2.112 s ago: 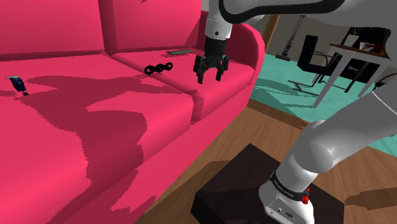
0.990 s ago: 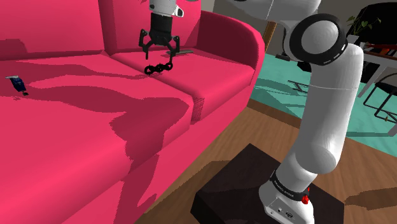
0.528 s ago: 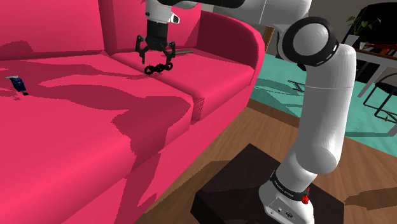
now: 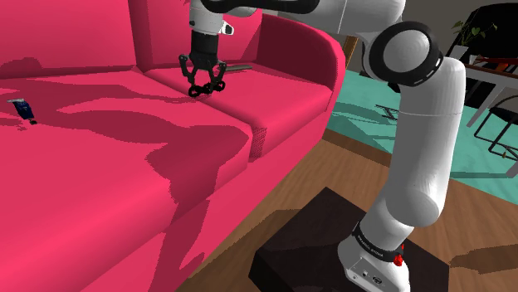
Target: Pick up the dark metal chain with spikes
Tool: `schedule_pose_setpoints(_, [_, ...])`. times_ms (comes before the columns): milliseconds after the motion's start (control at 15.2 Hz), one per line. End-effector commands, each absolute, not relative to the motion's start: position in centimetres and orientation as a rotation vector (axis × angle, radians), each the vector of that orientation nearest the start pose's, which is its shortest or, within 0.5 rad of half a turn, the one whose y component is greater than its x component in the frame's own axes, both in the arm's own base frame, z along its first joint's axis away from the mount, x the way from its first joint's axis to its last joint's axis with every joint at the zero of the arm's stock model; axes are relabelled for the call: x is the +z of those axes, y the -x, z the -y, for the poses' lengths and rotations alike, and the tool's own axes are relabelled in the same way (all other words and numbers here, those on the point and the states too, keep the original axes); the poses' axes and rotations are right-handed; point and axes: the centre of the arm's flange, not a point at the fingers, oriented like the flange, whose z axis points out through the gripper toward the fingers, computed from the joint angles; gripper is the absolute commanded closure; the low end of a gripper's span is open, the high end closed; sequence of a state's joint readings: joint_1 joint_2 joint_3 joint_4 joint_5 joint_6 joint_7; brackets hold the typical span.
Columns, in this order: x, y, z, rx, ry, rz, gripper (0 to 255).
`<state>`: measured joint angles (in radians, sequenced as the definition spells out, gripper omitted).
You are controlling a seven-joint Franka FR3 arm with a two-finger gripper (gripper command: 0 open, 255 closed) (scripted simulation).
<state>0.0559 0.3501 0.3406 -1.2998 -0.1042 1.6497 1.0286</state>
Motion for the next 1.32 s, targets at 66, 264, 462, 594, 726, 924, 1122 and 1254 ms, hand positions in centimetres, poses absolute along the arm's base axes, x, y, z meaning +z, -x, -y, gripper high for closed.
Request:
schedule_pose_setpoints(66, [55.6,-62.6,-20.9,-0.009,2.961,-0.989,255])
schedule_pose_setpoints(264, [55.5,-62.6,-20.9,-0.009,2.961,-0.989,255])
schedule_pose_setpoints(462, [57.1,-62.6,-20.9,-0.009,2.961,-0.989,255])
schedule_pose_setpoints(594, [58.2,-62.6,-20.9,-0.009,2.961,-0.989,255])
schedule_pose_setpoints(726, [59.2,-62.6,-20.9,-0.009,2.961,-0.989,255])
schedule_pose_setpoints(924, [60.8,-62.6,-20.9,-0.009,2.961,-0.989,255])
schedule_pose_setpoints(1122, [62.4,-62.6,-20.9,-0.009,2.961,-0.989,255])
schedule_pose_setpoints(1254, [63.5,-62.6,-20.9,-0.009,2.961,-0.989,255])
